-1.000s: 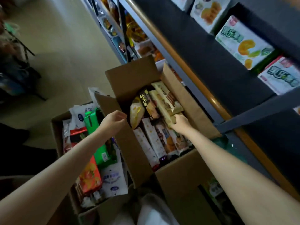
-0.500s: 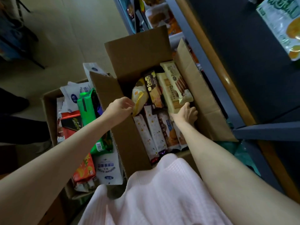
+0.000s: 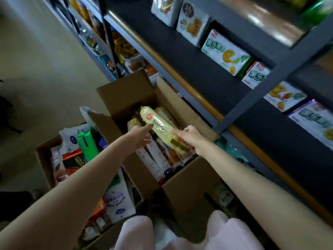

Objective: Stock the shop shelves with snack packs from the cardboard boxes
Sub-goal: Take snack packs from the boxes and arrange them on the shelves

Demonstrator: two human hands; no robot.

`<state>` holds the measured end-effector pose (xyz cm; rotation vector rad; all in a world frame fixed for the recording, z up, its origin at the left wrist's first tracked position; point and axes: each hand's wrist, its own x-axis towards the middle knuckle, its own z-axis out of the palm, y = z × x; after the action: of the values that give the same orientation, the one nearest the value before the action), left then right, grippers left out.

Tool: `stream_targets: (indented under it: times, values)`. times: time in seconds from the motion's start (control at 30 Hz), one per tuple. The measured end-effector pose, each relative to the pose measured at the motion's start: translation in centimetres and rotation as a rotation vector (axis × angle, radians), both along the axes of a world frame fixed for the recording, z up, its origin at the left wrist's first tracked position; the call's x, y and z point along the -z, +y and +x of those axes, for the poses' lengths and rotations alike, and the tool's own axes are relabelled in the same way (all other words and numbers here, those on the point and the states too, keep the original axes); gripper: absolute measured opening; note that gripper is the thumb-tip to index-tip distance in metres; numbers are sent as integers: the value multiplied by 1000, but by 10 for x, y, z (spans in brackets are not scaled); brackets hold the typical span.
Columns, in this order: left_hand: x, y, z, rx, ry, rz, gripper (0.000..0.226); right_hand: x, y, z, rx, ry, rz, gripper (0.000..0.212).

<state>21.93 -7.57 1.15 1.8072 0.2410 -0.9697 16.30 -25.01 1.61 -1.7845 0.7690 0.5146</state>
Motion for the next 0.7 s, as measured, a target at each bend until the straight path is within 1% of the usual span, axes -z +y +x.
stream_targets:
  times: [0.03,0.07,0.13,0.17,0.2,0.23,0.27,0.3,0.37,0.47,0.5,0.57,0.6,0.63,0.7]
  values:
    - [-9,-1,-4,28,45,-66,43,-18,3,-12,-30,-60,-41,55]
    - [-21,-3,-8,20,74,-143,41,-36,7,-23,-83,-137,-140,51]
    - [-50,-8,-16,-66,78,-299,22,-70,13,-43,-219,-308,-506,51]
    - [-65,-11,-21,-88,44,-344,20,-86,15,-53,-260,-404,-684,53]
    - [-81,-15,-26,-72,-1,-357,26,-100,15,-63,-274,-494,-798,56]
    - [-96,-20,-28,-59,-55,-376,31,-113,13,-73,-272,-573,-853,58]
    - [-113,-23,-33,-39,-106,-413,30,-126,10,-83,-270,-631,-878,60]
    - [-128,-27,-37,-23,-146,-458,30,-138,5,-92,-266,-657,-872,63]
    - [-159,-32,-41,47,-273,-503,38,-163,-10,-104,-213,-670,-781,71]
    - [-201,-37,-52,259,-487,-487,46,-208,-35,-113,27,-700,-575,71]
    - [-211,-41,-57,312,-519,-495,45,-221,-43,-115,81,-714,-505,67]
    - [-230,-53,-72,429,-555,-527,44,-245,-57,-124,118,-747,-397,47]
    - [-238,-61,-81,503,-578,-543,42,-256,-64,-131,116,-750,-373,35]
    - [-246,-70,-88,569,-606,-563,41,-264,-72,-138,123,-752,-353,28]
    - [-260,-91,-96,662,-701,-560,47,-277,-88,-157,162,-780,-313,34]
